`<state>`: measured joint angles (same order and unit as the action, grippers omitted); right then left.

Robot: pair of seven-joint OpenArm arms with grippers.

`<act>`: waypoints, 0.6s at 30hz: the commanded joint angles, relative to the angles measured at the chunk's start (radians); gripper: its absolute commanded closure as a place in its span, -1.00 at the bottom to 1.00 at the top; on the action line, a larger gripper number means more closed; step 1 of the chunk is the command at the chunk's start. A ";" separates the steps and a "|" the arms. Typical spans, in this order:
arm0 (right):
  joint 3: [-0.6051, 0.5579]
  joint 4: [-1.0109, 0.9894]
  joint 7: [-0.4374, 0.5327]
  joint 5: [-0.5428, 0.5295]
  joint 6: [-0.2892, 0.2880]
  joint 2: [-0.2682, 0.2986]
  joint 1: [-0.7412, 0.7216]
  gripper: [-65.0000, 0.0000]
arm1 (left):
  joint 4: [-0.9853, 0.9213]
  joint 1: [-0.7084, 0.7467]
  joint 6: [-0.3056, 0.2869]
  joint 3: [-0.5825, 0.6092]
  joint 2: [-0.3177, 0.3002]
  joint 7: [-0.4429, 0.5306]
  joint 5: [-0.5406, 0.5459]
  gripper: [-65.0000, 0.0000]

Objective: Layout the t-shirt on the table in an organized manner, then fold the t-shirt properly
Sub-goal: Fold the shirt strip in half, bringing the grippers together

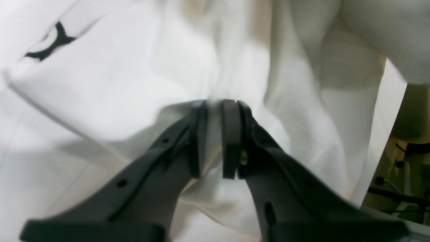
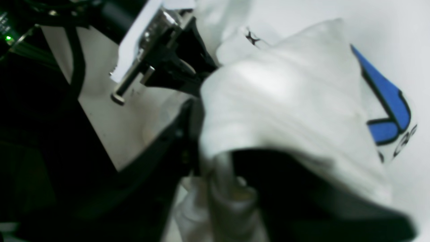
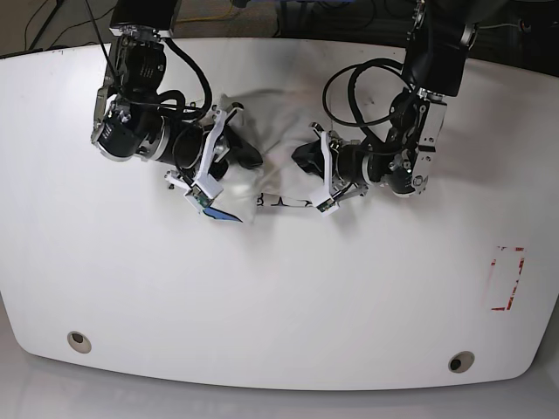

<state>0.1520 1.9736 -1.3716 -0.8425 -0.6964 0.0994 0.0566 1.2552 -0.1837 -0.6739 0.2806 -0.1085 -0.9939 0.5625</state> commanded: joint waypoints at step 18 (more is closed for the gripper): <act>-0.002 0.022 0.031 -0.037 -0.002 -0.043 -0.014 -1.00 | -0.001 0.000 0.023 0.003 -0.006 -0.064 -0.081 0.76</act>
<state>0.1486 1.9751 -1.3647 -0.8532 -0.6964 0.0502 0.0566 1.2564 -0.1837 -0.6739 0.2806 -0.1085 -0.9932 0.5621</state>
